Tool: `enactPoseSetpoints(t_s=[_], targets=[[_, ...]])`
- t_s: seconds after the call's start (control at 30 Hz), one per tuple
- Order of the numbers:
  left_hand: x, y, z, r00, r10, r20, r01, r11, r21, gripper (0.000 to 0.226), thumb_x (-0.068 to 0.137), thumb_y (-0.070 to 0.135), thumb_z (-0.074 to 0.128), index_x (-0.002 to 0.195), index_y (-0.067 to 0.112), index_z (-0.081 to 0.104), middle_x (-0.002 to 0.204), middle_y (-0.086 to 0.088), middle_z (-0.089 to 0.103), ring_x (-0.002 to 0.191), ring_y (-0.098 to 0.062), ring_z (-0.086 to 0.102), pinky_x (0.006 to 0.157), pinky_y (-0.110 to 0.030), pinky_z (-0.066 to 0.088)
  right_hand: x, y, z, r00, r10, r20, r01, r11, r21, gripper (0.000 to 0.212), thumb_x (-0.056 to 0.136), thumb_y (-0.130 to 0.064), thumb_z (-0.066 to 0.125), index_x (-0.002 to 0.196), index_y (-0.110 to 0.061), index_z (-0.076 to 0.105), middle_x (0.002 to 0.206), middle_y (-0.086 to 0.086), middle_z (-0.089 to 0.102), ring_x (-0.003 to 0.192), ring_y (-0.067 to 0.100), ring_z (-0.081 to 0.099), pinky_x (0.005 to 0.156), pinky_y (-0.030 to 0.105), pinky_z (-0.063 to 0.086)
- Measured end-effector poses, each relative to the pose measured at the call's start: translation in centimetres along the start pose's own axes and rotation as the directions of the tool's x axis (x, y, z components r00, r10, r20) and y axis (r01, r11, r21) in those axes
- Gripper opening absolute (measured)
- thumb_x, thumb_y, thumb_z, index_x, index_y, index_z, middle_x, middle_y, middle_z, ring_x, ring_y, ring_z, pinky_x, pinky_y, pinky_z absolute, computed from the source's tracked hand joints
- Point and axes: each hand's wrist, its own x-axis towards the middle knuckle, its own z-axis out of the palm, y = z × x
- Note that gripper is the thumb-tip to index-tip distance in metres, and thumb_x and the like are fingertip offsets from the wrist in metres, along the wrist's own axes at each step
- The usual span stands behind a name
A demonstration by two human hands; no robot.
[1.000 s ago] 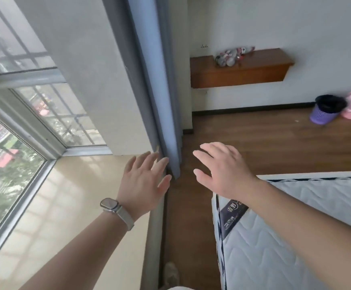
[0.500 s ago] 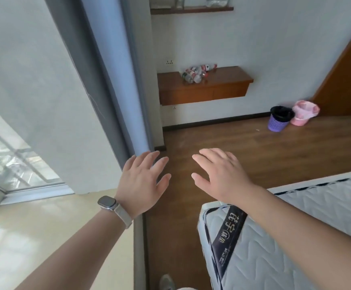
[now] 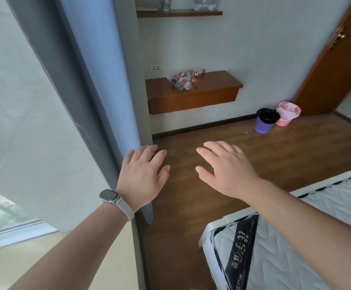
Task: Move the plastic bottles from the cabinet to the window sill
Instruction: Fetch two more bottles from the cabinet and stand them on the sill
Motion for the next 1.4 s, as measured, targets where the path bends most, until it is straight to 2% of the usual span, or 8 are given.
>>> enactPoseSetpoints(t_s=[0.23,0.43,0.67,1.0,1.13,1.3,1.4], targets=[[4.8,-1.1,2.8,0.997,0.06,0.053,-0.059,0.998,-0.035,0.046,0.097,0.042,0.042,0.125,0.014,0.063,0.13,-0.013,0.063,0.122,-0.037,0.056,0.103,-0.054,0.04,3.4,2.6,2.6,0.996,0.055,0.065,-0.055,0.998,-0.003,0.058,0.091,-0.053,0.035,0.129,-0.018,0.06,0.131,0.005,0.059,0.12,0.03,0.053,0.095,0.046,0.043],[10.4,-2.3,5.7,0.995,0.078,0.058,-0.078,0.997,-0.002,0.038,0.096,0.036,0.058,0.127,0.014,0.063,0.131,-0.013,0.063,0.122,-0.037,0.057,0.104,-0.056,0.04,8.5,6.0,5.9,0.995,0.07,0.069,-0.071,0.997,0.012,0.055,0.092,-0.051,0.038,0.129,-0.019,0.06,0.132,0.005,0.06,0.119,0.03,0.055,0.093,0.047,0.047],[18.8,-2.9,8.4,0.996,0.08,0.047,-0.081,0.997,0.017,0.035,0.093,0.032,0.064,0.123,0.014,0.067,0.125,-0.014,0.066,0.116,-0.039,0.061,0.1,-0.056,0.044,16.1,11.4,7.8,0.994,0.094,0.047,-0.095,0.995,0.027,0.052,0.091,-0.053,0.04,0.127,-0.022,0.06,0.13,0.003,0.061,0.118,0.028,0.055,0.092,0.045,0.047],[28.8,-2.4,10.5,0.998,0.037,0.054,-0.039,0.998,0.04,0.037,0.096,0.035,0.06,0.126,0.016,0.067,0.13,-0.012,0.066,0.118,-0.036,0.061,0.104,-0.052,0.042,24.3,18.1,7.8,0.993,0.093,0.074,-0.095,0.995,0.03,0.056,0.094,-0.055,0.034,0.132,-0.022,0.057,0.135,0.003,0.059,0.123,0.028,0.053,0.1,0.045,0.044],[31.7,-2.7,11.2,0.996,0.061,0.064,-0.064,0.997,0.044,0.038,0.097,0.037,0.056,0.129,0.018,0.065,0.132,-0.011,0.064,0.122,-0.034,0.059,0.105,-0.05,0.042,26.3,19.8,7.7,0.991,0.117,0.06,-0.118,0.993,0.02,0.056,0.094,-0.055,0.033,0.131,-0.023,0.058,0.134,0.002,0.06,0.123,0.026,0.054,0.099,0.043,0.046],[36.8,-3.6,12.8,0.993,0.086,0.084,-0.09,0.995,0.04,0.043,0.097,0.042,0.052,0.133,0.019,0.061,0.136,-0.01,0.062,0.127,-0.032,0.056,0.108,-0.053,0.042,29.6,22.5,7.9,0.981,0.157,0.109,-0.161,0.987,0.026,0.063,0.095,-0.06,0.023,0.138,-0.026,0.053,0.142,0.002,0.055,0.13,0.026,0.049,0.106,0.045,0.041],[39.5,-4.7,14.7,0.986,0.114,0.12,-0.12,0.992,0.046,0.047,0.097,0.047,0.05,0.137,0.022,0.058,0.139,-0.007,0.06,0.13,-0.029,0.053,0.111,-0.051,0.04,31.4,23.6,8.8,0.976,0.183,0.119,-0.186,0.983,0.012,0.063,0.094,-0.06,0.024,0.137,-0.025,0.054,0.141,0.001,0.056,0.129,0.025,0.051,0.105,0.044,0.042]])
